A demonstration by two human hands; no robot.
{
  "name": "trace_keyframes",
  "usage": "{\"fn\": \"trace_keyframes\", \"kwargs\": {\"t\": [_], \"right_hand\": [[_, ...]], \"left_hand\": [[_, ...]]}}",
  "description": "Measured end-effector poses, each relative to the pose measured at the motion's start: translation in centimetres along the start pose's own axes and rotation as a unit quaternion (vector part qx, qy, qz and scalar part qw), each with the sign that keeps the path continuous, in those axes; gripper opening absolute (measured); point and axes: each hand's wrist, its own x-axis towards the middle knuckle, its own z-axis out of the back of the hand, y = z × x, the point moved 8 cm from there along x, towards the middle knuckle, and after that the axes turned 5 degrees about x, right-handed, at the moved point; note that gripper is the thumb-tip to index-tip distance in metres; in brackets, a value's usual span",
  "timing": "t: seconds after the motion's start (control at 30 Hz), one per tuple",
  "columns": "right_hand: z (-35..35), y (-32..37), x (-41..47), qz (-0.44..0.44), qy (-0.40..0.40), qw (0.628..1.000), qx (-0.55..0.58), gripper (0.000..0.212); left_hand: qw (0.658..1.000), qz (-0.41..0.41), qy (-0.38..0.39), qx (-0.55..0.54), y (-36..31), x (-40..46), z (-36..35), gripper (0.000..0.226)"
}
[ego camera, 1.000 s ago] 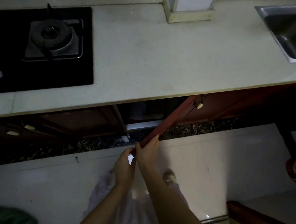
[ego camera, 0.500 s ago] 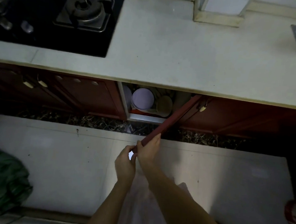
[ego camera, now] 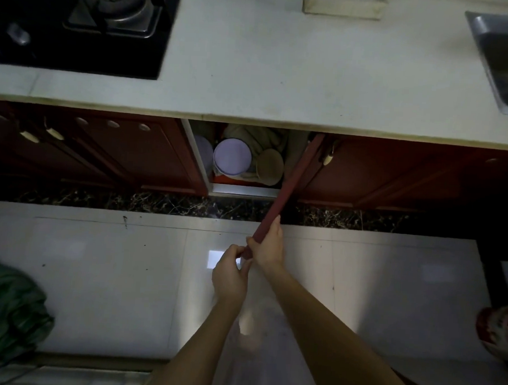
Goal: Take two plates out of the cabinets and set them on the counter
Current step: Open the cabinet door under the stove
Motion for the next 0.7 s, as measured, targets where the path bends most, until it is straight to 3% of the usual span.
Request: {"fn": "trace_keyframes", "kwargs": {"t": [0.7], "right_hand": [[15.3, -8.4, 2.4, 0.060, 0.134, 0.981, -0.125, 0.093]], "left_hand": [[0.993, 0.060, -0.070, -0.079, -9.1, -10.9, -16.1, 0.011]]}}
